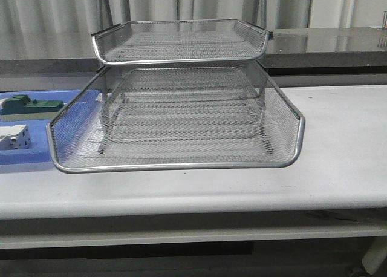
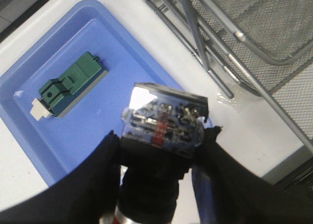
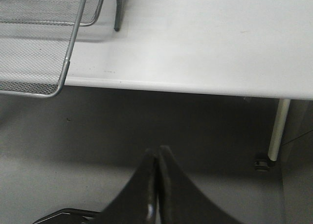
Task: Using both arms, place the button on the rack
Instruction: 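Lift the button and lower it into the pulled-out middle tray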
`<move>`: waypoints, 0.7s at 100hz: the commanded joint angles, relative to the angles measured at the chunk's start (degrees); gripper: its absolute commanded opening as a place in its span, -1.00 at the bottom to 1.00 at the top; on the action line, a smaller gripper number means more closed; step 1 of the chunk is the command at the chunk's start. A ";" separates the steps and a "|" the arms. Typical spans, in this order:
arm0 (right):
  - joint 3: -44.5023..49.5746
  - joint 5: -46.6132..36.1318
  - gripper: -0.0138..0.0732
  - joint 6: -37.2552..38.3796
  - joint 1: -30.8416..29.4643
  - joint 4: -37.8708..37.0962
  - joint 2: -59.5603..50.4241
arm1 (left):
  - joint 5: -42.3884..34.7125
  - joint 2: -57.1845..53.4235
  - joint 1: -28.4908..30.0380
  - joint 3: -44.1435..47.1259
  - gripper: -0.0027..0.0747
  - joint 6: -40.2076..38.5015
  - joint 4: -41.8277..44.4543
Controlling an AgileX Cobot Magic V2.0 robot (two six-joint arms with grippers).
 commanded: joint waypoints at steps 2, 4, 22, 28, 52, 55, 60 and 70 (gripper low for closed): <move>-1.91 -3.18 -0.84 -0.05 -0.12 -0.37 0.22 | 0.31 -5.14 -1.81 0.46 -0.77 -0.69 -2.08; -1.91 -3.18 -0.84 -0.05 -0.12 -0.37 0.22 | 0.31 -5.54 -2.28 0.77 -0.77 -0.69 -2.06; -1.91 -3.18 -0.84 -0.05 -0.12 -0.37 0.22 | 0.31 -7.32 -8.31 4.56 -0.77 -0.72 -2.65; -1.91 -3.18 -0.84 -0.05 -0.12 -0.37 0.22 | 0.31 -7.32 -10.91 5.50 -0.77 -0.72 -2.77; -1.91 -3.17 -0.84 -0.05 -0.12 -0.37 0.22 | -0.06 -6.33 -20.67 8.49 -0.77 -0.72 -2.77; -1.91 -3.17 -0.84 -0.05 -0.12 -0.37 0.22 | -0.06 -5.81 -21.62 8.49 -0.77 -0.72 -2.77; -1.91 -3.17 -0.84 -0.05 -0.12 -0.37 0.22 | -0.66 -5.05 -23.06 8.49 -0.77 -0.72 -2.77; -1.91 -3.17 -0.84 -0.05 -0.12 -0.37 0.22 | -2.94 -3.09 -25.73 8.49 -0.77 -0.72 -2.77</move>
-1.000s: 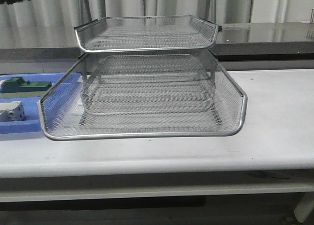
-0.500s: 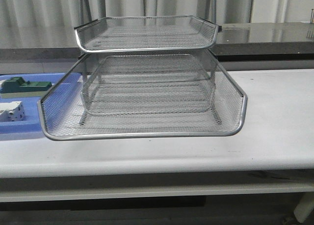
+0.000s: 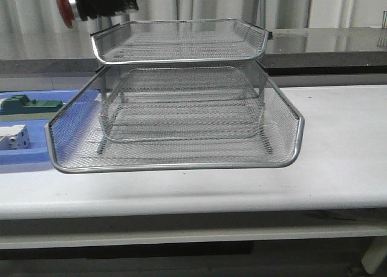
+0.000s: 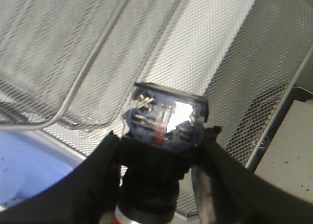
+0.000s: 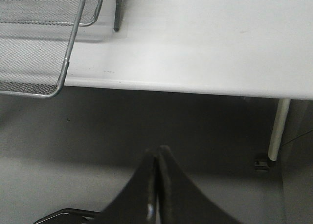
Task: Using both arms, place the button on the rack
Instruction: 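Lift the button and lower it into the pulled-out middle tray, then open the left gripper and raise it away from the tray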
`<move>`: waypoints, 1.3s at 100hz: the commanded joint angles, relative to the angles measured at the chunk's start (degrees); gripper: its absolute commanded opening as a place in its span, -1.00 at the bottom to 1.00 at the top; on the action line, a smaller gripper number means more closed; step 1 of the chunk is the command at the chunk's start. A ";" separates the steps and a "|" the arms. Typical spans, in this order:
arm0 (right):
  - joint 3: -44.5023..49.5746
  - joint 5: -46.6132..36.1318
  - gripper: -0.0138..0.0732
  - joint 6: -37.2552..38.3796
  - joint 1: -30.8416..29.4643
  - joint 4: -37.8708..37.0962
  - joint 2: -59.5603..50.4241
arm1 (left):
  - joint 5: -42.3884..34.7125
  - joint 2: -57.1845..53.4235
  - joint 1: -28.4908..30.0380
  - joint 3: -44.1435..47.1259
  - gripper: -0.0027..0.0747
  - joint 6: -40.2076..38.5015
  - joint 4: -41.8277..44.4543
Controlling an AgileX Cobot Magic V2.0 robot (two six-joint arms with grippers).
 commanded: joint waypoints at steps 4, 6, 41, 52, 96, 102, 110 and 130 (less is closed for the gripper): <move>-1.91 -3.17 -0.84 -0.05 -0.12 -0.37 0.22 | -3.19 0.29 -3.01 -1.47 -0.77 -0.54 -1.25; -1.91 -3.17 -0.84 -0.05 -0.12 -0.37 0.22 | -3.45 0.77 -3.46 -1.47 -0.77 -0.43 -1.25; -1.91 -3.17 -0.84 -0.05 -0.12 -0.37 0.22 | -8.02 9.26 -7.58 -1.47 -0.77 0.78 -1.25; -1.91 -3.17 -0.84 -0.05 -0.12 -0.37 0.22 | -8.38 10.83 -7.58 -1.58 -0.77 0.78 -1.25; -1.91 -3.17 -0.84 -0.05 -0.12 -0.37 0.22 | -8.83 12.02 -7.58 -1.58 -0.20 1.00 -1.25; -1.91 -3.17 -0.84 -0.05 -0.12 -0.37 0.22 | -8.95 12.02 -7.58 -1.58 0.01 1.00 -1.25; -1.91 -3.17 -0.84 -0.05 -0.12 -0.37 0.22 | -9.30 12.02 -7.58 -1.58 0.15 1.00 -1.25; -1.91 -3.17 -0.84 -0.05 -0.12 -0.37 0.22 | -9.55 12.02 -7.58 -1.58 0.19 1.00 -1.25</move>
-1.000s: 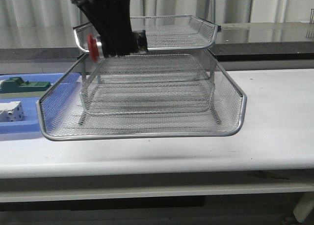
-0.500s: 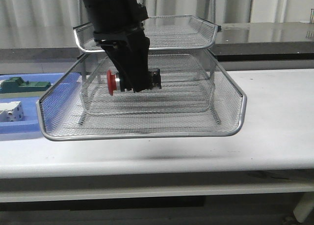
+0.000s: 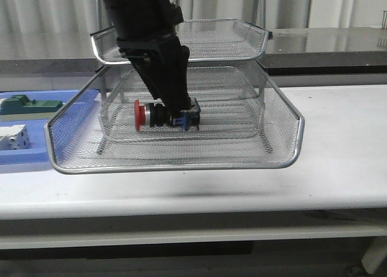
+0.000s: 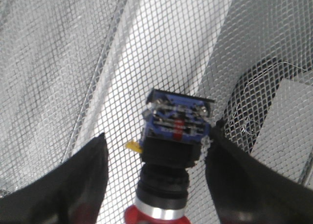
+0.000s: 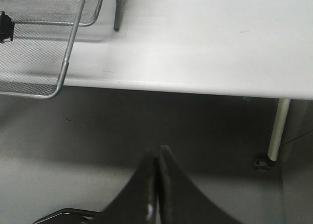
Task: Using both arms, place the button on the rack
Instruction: 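Open the left gripper and raise it away from the tray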
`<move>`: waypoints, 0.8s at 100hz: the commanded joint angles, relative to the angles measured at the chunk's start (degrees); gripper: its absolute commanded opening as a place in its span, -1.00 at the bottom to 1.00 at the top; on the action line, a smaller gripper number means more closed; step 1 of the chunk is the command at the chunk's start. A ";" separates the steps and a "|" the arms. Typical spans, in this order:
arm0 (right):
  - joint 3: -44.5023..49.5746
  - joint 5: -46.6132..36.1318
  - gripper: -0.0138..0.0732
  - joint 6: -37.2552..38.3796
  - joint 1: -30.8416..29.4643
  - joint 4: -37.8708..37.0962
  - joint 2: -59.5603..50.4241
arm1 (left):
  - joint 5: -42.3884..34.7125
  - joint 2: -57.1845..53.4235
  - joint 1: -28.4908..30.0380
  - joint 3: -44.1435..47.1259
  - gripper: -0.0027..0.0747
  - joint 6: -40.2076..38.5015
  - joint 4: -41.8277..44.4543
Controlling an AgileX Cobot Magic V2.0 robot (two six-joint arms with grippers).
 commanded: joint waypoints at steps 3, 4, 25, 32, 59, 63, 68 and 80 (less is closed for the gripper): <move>-1.91 -3.17 -0.84 -0.05 -0.12 -0.37 0.22 | -1.34 -2.87 -0.37 -1.72 0.19 0.12 -1.25; -1.91 -3.17 -0.84 -0.05 -0.12 -0.37 0.22 | -1.32 -2.98 -0.37 -1.72 0.19 0.12 -1.25; -1.91 -3.17 -0.84 -0.05 -0.12 -0.37 0.22 | -0.83 -4.40 0.26 -3.45 0.18 -5.97 -1.37; -1.91 -3.17 -0.84 -0.05 -0.12 -0.37 0.22 | -0.36 -5.76 0.89 -3.45 0.18 -7.24 -1.37; -1.91 -3.17 -0.84 -0.05 -0.12 -0.37 0.22 | 1.75 -13.36 6.64 -0.84 0.18 -12.16 -1.37; -1.91 -3.17 -0.84 -0.05 -0.12 -0.37 0.22 | 1.13 -15.03 7.93 0.06 0.18 -12.46 -1.37; -1.91 -3.17 -0.84 -0.05 -0.12 -0.37 0.22 | 0.25 -17.06 9.60 1.66 0.18 -12.51 -1.37; -1.91 -3.17 -0.84 -0.05 -0.12 -0.37 0.22 | -2.56 -22.73 14.05 7.11 0.18 -12.96 -1.37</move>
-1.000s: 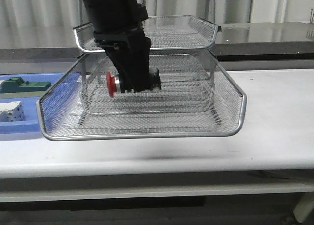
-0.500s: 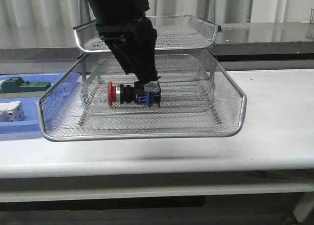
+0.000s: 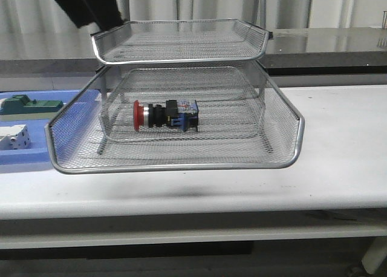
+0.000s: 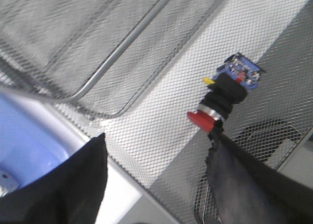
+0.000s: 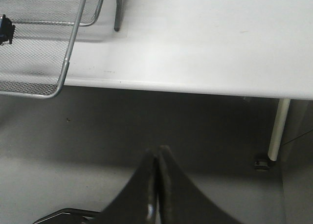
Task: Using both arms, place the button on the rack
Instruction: 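Open the left gripper and raise it away from the tray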
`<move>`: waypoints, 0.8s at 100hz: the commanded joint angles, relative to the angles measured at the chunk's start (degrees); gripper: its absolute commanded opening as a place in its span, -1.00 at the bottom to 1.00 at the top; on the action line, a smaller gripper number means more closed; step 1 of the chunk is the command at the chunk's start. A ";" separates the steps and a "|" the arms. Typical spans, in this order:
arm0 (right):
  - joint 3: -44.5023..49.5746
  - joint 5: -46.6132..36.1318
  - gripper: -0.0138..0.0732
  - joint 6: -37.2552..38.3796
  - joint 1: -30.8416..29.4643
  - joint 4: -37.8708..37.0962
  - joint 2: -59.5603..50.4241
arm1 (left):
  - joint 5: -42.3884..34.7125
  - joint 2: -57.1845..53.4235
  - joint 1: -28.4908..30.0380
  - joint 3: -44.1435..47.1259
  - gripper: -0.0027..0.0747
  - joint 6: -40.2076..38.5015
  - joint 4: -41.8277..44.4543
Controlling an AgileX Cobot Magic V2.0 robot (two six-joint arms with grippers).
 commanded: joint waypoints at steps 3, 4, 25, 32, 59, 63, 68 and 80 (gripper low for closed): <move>-1.91 -3.17 -0.84 -0.05 -0.12 -0.37 0.22 | -4.79 -7.79 3.83 3.16 0.18 -1.07 -1.22; -1.91 -3.17 -0.84 -0.05 -0.12 -0.37 0.22 | -5.33 -8.57 4.10 3.55 0.18 -1.07 -1.22; -1.91 -3.17 -0.84 -0.05 -0.12 -0.37 0.22 | -18.37 -21.65 10.28 17.43 0.18 -1.19 -2.13; -1.91 -3.17 -0.84 -0.05 -0.12 -0.37 0.22 | -23.64 -26.43 11.32 22.85 0.18 -1.19 -3.01; -1.91 -3.17 -0.84 -0.05 -0.12 -0.37 0.22 | -41.74 -44.25 12.15 43.57 0.18 -1.28 -3.75; -1.91 -3.17 -0.84 -0.05 -0.12 -0.37 0.22 | -44.17 -46.81 12.15 46.64 0.18 -1.28 -3.84; -1.91 -3.17 -0.84 -0.05 -0.12 -0.37 0.22 | -46.84 -49.84 12.15 50.15 0.18 -1.28 -4.03; -1.91 -3.17 -0.84 -0.05 -0.12 -0.37 0.22 | -52.11 -57.25 12.15 57.89 0.18 -1.28 -4.58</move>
